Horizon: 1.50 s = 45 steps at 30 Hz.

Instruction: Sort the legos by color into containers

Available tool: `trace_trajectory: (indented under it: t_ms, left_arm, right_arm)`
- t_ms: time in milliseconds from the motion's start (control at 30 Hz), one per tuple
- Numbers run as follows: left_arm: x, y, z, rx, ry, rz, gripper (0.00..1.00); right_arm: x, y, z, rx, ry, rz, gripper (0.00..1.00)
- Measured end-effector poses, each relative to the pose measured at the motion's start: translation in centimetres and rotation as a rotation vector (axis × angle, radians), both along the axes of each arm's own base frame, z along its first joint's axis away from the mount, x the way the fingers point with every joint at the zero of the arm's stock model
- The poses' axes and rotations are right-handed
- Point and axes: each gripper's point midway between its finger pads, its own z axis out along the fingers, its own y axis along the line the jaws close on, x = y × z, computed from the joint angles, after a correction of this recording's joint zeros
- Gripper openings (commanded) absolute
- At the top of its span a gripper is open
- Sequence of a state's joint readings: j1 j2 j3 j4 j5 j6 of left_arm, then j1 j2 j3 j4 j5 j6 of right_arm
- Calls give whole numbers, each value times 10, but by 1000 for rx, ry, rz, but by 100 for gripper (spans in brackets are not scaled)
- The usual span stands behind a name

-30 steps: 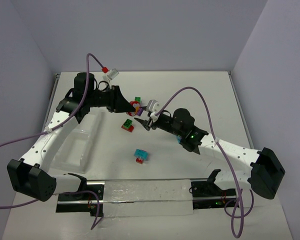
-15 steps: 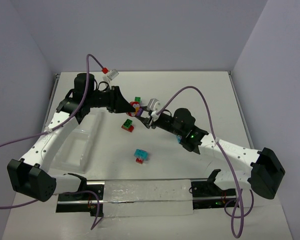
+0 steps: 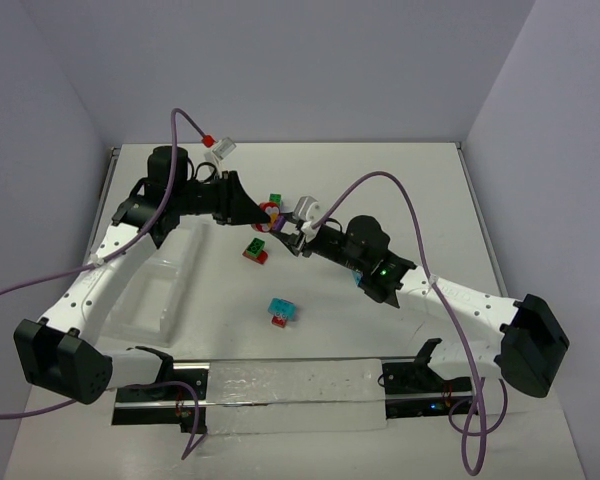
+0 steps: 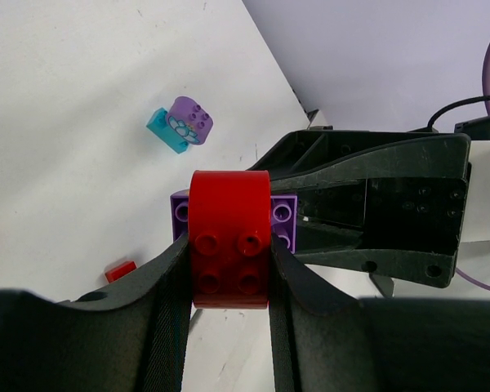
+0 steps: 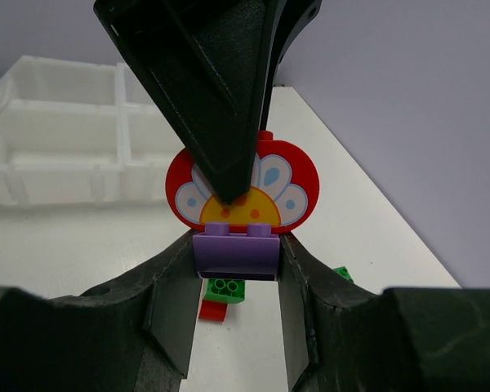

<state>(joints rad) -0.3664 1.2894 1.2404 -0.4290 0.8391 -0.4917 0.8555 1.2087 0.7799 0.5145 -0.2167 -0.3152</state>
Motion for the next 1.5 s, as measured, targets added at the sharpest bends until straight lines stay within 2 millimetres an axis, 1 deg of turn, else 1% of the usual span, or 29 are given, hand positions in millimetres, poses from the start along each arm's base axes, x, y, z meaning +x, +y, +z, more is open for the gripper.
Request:
trace_trajectory:
  t_ms: [133, 200, 233, 367, 467, 567, 600, 667, 767, 833, 900, 933, 967, 1033, 1133, 1167, 1233, 1333, 1467, 1500]
  left_arm:
    - [1, 2, 3, -5, 8, 25, 0]
    - [2, 8, 7, -31, 9, 39, 0]
    - [7, 14, 9, -45, 1, 67, 0]
    - [33, 54, 16, -89, -14, 228, 0]
    - [43, 65, 19, -108, -11, 281, 0]
    - [50, 75, 17, -104, 7, 335, 0]
    - [55, 82, 15, -96, 15, 366, 0]
    - [70, 105, 10, -67, 39, 477, 0]
    - [97, 159, -5, 2, 104, 709, 0]
    - [109, 199, -20, 54, 153, 865, 0]
    - [112, 240, -41, 129, 218, 1031, 0]
    - [112, 257, -52, 168, 251, 1099, 0]
    - [111, 272, -62, 206, 285, 1155, 0]
    - [111, 295, -79, 279, 343, 1234, 0]
    - [118, 322, -102, 382, 414, 1318, 0]
    - [121, 329, -106, 401, 421, 1335, 0]
    - [128, 342, -121, 433, 460, 1362, 0]
    - [131, 356, -138, 473, 502, 1392, 0]
    - [134, 370, -161, 539, 544, 1415, 0]
    - [134, 372, -166, 555, 552, 1416, 4]
  right_arm:
    - [0, 0, 3, 15, 1, -4, 0]
    - [-1, -1, 4, 29, 4, -12, 0]
    - [-2, -3, 2, 31, 13, -14, 0]
    - [-11, -16, -9, 36, 45, -29, 0]
    - [-14, -23, -9, 50, 55, -40, 0]
    - [-15, -28, -6, 65, 70, -60, 0]
    - [-15, -30, -6, 69, 79, -69, 0]
    - [-15, -35, -6, 75, 101, -88, 0]
    - [-16, -46, -4, 95, 146, -136, 0]
    - [-15, -54, -2, 107, 186, -172, 0]
    - [-13, -59, -3, 99, 243, -213, 0]
    - [-12, -60, 1, 103, 263, -224, 0]
    - [-12, -62, 2, 100, 296, -242, 0]
    - [-9, -62, 7, 110, 368, -274, 0]
    - [-5, -62, 12, 126, 441, -314, 0]
    - [-4, -63, 10, 129, 465, -325, 0]
    - [-5, -64, -1, 119, 524, -348, 0]
    - [-4, -66, -16, 90, 600, -389, 0]
    - [-2, -68, -28, 56, 653, -437, 0]
    - [-2, -69, -30, 50, 660, -447, 0]
